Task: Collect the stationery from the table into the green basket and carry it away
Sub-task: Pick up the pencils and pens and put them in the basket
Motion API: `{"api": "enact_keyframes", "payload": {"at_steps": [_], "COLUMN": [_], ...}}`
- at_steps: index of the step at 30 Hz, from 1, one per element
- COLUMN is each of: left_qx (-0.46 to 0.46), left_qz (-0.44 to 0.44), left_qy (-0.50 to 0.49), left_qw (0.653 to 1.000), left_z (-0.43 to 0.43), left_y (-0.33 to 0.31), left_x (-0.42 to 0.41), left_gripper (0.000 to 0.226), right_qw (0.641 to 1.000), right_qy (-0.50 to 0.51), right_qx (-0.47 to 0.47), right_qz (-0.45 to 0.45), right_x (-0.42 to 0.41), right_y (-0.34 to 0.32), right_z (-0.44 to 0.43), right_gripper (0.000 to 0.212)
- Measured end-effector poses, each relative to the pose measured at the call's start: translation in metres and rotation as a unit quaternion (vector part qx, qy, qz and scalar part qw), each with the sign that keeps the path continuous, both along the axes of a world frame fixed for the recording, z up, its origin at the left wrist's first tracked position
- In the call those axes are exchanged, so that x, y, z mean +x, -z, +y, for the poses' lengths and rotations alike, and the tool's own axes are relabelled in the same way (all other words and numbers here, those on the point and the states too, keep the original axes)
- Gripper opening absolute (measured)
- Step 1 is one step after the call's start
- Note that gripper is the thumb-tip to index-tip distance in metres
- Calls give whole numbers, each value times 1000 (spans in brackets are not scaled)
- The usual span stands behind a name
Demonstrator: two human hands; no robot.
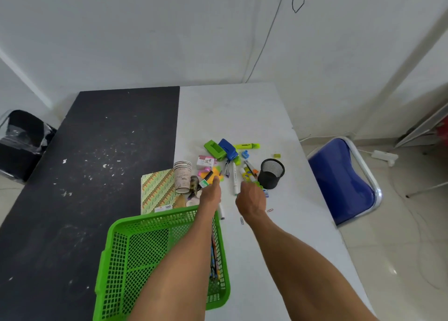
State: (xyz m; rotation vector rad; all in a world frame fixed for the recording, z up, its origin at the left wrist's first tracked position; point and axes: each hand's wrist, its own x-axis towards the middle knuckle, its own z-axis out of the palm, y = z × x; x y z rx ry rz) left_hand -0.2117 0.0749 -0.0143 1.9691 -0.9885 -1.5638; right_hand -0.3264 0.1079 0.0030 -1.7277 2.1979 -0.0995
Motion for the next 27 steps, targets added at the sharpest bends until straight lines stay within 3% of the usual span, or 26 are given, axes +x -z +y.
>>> {"api": "enact_keyframes", "payload": {"at_steps": [10,17,27], "left_qx": [11,18,-10], "left_qz": [-10,-22,-23], "left_qy": [64,85,87], "left_qw": [998,996,996], "left_z": [-37,-49,-44], "left_y": [21,30,11], "left_x": [-83,-104,-86], "left_gripper": [59,56,52], "right_qw": [994,997,990], "right_qy": [51,73,112], "right_qx": [-21,-10,-82], "right_qz": [94,34,-30], "right_x": [-88,-108,-93], "right_y": [36,59,47], "right_z": [-32,-43,-42], "right_gripper": [36,31,35]}}
